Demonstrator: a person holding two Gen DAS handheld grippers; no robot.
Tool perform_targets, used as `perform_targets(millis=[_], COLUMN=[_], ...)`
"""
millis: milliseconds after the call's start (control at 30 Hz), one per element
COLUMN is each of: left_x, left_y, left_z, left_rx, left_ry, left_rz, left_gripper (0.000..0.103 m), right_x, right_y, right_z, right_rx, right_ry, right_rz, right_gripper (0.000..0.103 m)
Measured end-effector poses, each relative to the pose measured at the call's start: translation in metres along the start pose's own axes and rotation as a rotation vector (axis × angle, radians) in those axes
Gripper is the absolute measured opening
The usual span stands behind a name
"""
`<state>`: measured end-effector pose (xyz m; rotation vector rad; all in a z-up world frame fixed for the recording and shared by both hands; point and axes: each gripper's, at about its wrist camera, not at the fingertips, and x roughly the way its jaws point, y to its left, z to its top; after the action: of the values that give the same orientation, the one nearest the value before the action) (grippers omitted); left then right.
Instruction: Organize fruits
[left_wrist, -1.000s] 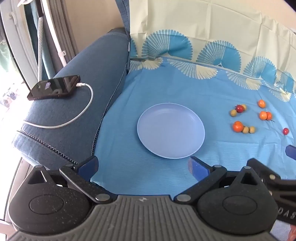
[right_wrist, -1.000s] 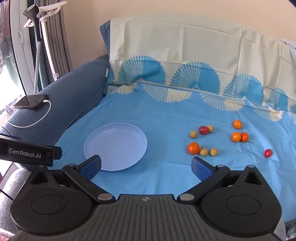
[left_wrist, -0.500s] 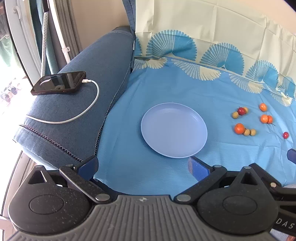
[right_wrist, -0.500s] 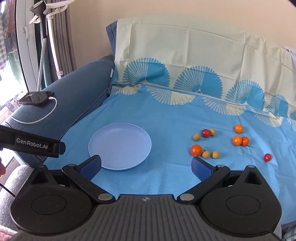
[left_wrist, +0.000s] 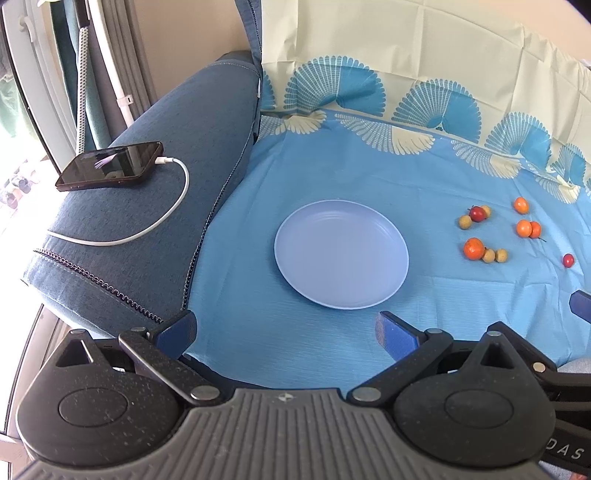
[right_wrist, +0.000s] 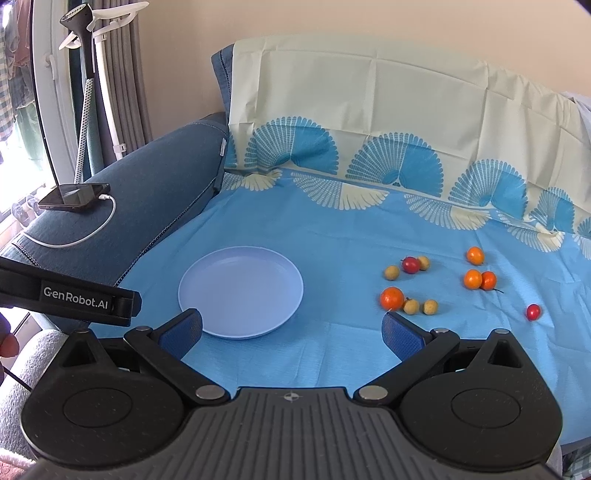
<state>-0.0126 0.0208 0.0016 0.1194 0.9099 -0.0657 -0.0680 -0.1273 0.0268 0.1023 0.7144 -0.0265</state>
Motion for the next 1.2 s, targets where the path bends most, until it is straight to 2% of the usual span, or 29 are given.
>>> perform_targets(millis=[1200], left_x=[0.0038], left_y=[0.0029], left_z=[-0.0033], left_rx=[0.007], left_ry=[0.008], left_rz=[0.000], left_gripper=[0.103], right_x=[0.0029], right_y=[0.0028], right_z=[-0.0059], right_rx=[-0.007], right_ry=[0.023], right_rz=[0.019], right_gripper=[0.102])
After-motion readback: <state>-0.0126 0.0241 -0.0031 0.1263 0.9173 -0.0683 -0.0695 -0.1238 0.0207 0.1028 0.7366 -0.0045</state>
